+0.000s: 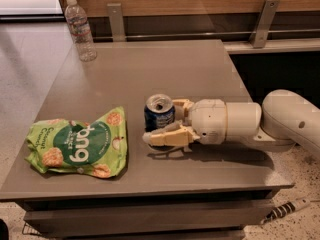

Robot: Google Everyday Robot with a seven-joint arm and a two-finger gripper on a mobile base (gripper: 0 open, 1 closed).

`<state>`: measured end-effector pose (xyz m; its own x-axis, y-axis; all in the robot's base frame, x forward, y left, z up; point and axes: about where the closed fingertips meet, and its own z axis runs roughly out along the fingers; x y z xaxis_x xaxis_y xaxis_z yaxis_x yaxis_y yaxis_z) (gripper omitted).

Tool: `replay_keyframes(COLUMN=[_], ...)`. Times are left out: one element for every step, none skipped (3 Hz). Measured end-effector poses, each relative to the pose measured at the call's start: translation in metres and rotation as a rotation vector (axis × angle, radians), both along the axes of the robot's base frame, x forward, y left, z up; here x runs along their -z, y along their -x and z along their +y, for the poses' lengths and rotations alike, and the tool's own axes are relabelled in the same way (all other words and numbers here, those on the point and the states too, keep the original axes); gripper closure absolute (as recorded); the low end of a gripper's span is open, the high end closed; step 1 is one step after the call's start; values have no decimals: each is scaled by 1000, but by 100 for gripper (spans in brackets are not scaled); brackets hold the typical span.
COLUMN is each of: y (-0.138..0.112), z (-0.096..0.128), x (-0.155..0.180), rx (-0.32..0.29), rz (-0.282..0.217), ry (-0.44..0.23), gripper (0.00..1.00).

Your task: Move pepsi can near green rice chip bag

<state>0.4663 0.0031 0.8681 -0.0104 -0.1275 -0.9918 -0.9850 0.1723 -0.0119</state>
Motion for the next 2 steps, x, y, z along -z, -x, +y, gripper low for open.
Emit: replay_keyframes(y=[0,0], z=[1,1], x=[0,0], rx=[-3,-3], rz=[0,0], ry=[0,0], gripper=[0,0])
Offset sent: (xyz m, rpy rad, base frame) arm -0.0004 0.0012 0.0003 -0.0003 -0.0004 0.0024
